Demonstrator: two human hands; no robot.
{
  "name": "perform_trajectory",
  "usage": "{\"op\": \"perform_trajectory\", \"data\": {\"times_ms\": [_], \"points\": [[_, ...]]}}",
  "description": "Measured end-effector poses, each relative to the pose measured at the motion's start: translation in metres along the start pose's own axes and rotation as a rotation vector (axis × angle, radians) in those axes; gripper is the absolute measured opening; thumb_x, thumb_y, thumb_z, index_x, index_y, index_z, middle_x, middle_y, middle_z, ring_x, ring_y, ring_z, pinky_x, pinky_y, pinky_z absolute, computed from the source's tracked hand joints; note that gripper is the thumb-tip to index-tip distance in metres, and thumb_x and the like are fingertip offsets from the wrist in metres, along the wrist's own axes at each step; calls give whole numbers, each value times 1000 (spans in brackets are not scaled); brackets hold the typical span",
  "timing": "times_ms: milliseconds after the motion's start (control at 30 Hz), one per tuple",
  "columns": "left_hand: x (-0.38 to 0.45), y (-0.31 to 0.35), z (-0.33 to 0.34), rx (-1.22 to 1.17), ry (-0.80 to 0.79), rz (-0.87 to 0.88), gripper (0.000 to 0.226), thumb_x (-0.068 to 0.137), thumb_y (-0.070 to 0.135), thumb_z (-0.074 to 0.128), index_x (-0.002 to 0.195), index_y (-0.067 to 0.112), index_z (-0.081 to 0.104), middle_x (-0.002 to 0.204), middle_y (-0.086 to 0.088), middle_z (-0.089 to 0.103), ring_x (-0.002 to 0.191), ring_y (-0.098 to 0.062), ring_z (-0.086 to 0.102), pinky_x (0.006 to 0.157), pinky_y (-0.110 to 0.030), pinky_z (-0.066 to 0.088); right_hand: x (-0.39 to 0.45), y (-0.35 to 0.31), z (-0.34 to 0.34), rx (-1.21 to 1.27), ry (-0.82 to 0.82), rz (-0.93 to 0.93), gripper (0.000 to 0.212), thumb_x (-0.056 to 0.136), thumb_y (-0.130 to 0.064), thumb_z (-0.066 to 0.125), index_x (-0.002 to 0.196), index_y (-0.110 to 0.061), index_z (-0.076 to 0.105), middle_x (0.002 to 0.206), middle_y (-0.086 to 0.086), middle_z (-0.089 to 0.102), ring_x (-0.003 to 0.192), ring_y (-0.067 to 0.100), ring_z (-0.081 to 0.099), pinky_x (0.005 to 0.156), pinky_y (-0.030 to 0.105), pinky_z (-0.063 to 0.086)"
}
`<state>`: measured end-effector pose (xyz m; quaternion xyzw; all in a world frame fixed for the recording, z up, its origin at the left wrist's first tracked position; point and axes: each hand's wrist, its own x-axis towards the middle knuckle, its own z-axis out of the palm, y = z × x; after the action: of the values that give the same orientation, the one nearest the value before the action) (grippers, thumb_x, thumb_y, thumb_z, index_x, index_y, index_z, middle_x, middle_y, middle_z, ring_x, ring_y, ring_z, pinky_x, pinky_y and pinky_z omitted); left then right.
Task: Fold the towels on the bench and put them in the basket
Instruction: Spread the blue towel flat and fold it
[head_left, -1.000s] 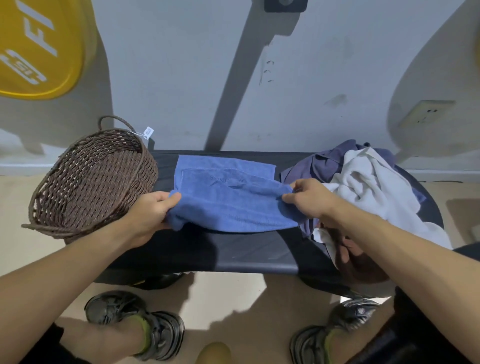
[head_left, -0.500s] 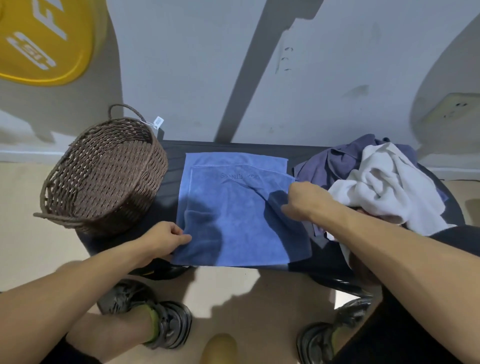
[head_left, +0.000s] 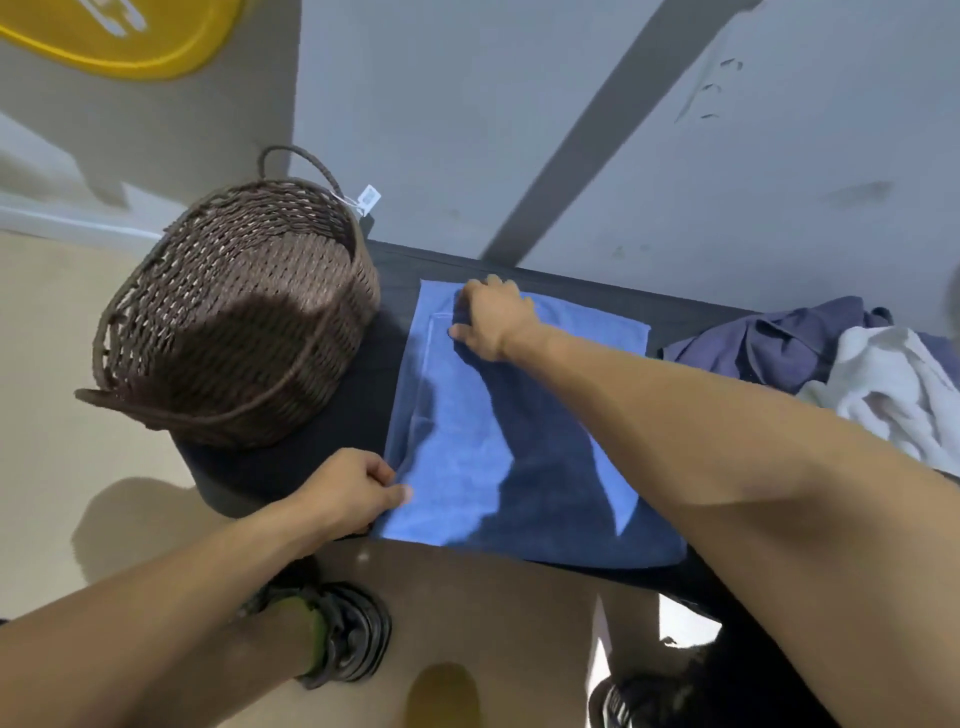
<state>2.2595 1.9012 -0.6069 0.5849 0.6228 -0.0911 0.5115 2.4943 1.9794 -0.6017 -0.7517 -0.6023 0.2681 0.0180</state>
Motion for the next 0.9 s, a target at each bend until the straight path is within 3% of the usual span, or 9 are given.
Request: {"op": "perform_trajectory", "data": {"times_ms": [133,267,367,433,500,600,667,767,900], "points": [[-5,-10,-4,-64,-32,30,21,83,16,73,72,13,55,56,-3,41,56,-18,39,61,-26,39,28,-5,-3,-48,-32,-25,14,94,-34,61,96,-25,50,122,7,54,121,31,44,98,43,35],[-4,-13,-15,-34,42,80,27,85,18,72,69,15,50,56,2,37,55,-13,34,58,-26,34,48,-9,-22,151,32,-45,9,95,-25,58,96,-18,53,97,3,61,94,26,57,76,32,42],[-3,-12,-20,6,102,105,46,85,20,70,58,18,32,47,9,29,49,-11,24,52,-26,25,64,-15,-21,72,30,3,12,96,-26,53,95,-14,54,95,5,59,88,27,54,73,31,40],[-3,-13,-21,81,131,115,43,85,23,68,57,9,39,49,5,32,52,-14,26,54,-28,26,70,-20,-14,27,7,58,17,96,-27,48,88,-13,52,95,9,60,86,31,54,71,32,40],[-6,-14,-22,154,141,125,38,86,28,68,66,0,50,58,-3,37,60,-17,29,57,-30,28,73,-23,-7,22,5,95,20,97,-31,46,98,-13,53,105,10,61,91,32,56,74,33,41],[-8,-15,-23,176,149,116,37,86,30,68,65,5,50,58,-3,38,60,-19,29,55,-31,29,76,-22,-4,52,42,123,27,97,-35,47,114,-15,53,116,8,62,95,30,56,76,35,41],[-10,-15,-28,174,176,99,33,84,31,70,66,11,51,57,1,46,59,-20,39,56,-29,34,77,-20,-3,58,56,116,28,96,-36,52,113,-14,54,116,10,63,97,30,57,76,35,43],[-10,-21,-35,184,190,44,27,80,34,76,87,17,58,79,1,63,76,-20,59,67,-31,45,78,-18,-3,22,30,19,39,94,-41,62,116,-10,54,118,13,58,108,33,55,88,39,47],[-10,-26,-40,203,178,4,22,78,33,79,80,16,66,78,0,68,76,-18,63,70,-31,50,79,-21,-8,-74,-19,-171,24,95,-37,61,98,-14,54,106,10,49,111,33,50,95,40,45]]}}
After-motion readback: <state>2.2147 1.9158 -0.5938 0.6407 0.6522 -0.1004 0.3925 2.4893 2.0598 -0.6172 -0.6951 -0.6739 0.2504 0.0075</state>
